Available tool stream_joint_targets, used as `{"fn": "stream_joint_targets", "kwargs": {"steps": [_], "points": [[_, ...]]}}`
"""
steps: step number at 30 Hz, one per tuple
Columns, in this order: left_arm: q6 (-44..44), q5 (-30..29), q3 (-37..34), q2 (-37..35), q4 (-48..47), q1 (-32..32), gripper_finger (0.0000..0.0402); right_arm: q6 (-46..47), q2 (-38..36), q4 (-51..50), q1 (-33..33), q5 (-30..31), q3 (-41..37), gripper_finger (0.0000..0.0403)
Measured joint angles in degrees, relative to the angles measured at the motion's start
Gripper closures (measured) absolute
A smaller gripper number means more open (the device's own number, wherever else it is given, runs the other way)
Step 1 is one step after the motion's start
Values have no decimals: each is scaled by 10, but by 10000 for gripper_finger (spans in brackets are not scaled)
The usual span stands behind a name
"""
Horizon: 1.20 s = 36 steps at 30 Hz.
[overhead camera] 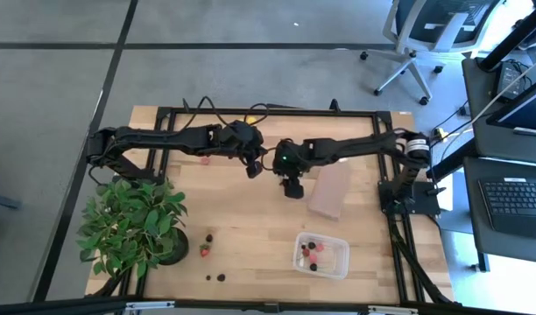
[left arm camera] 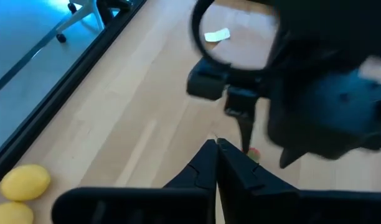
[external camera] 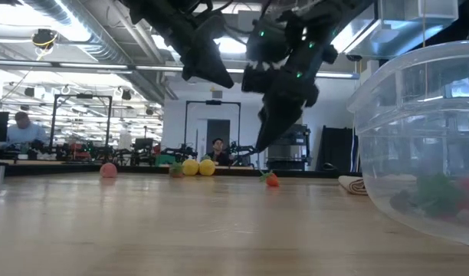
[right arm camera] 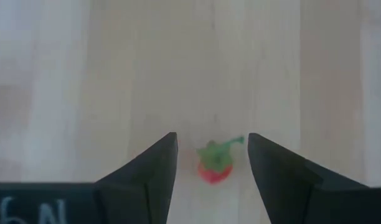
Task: Pick and placing Produce into tupperware
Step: Put the strawberry into the transparent container
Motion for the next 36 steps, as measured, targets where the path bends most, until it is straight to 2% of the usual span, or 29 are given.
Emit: {"fn": "stream_joint_targets", "kwargs": {"steps": [6,16,22,34,36], "points": [[0,0,0,0,-4,0,390,10,29,45,-10,-1,0,206],[17,-1,0,1,-10,1,386,10,44,21,-15,-6,0,212],[30,-1,0,1,-10,1,400,10,44,21,-18,-6,0,269],[30,-1,0,1,-10,0,386,10,44,21,-17,-6,0,388],[30,-1,0,1,-10,0,390,9,44,21,-17,-6,0,396]]}}
